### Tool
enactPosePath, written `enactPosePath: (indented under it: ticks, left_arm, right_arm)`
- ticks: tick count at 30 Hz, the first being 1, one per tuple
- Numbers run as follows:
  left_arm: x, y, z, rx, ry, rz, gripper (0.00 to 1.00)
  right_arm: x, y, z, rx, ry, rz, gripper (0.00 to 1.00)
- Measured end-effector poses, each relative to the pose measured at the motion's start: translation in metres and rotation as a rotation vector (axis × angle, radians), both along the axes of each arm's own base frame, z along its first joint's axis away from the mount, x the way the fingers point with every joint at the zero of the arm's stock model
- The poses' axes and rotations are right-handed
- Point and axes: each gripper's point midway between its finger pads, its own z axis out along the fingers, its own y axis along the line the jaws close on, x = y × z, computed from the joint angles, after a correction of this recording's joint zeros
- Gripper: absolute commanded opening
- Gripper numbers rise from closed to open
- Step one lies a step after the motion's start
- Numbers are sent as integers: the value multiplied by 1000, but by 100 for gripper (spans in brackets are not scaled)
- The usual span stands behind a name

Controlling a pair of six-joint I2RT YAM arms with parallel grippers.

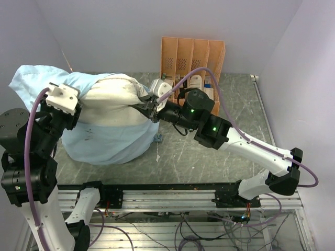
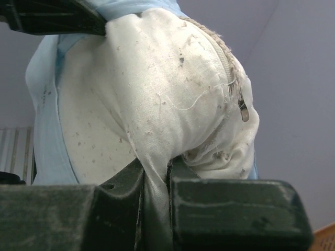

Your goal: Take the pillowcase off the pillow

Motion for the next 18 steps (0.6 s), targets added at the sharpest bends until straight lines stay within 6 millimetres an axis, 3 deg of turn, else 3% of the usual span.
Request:
enactPosePath:
  ticks: [6, 12, 18]
  left_arm:
    - [10, 11, -2, -1, -21, 56, 40]
    - [11, 33, 7, 17, -108, 180, 46]
    - [7, 53, 33, 23, -209, 296, 55]
  right_arm:
    - [-12, 7, -10, -14, 9, 21, 0]
    - [-22, 2, -38, -26, 29, 30, 0]
    - [-32, -19, -42, 0, 38, 31, 0]
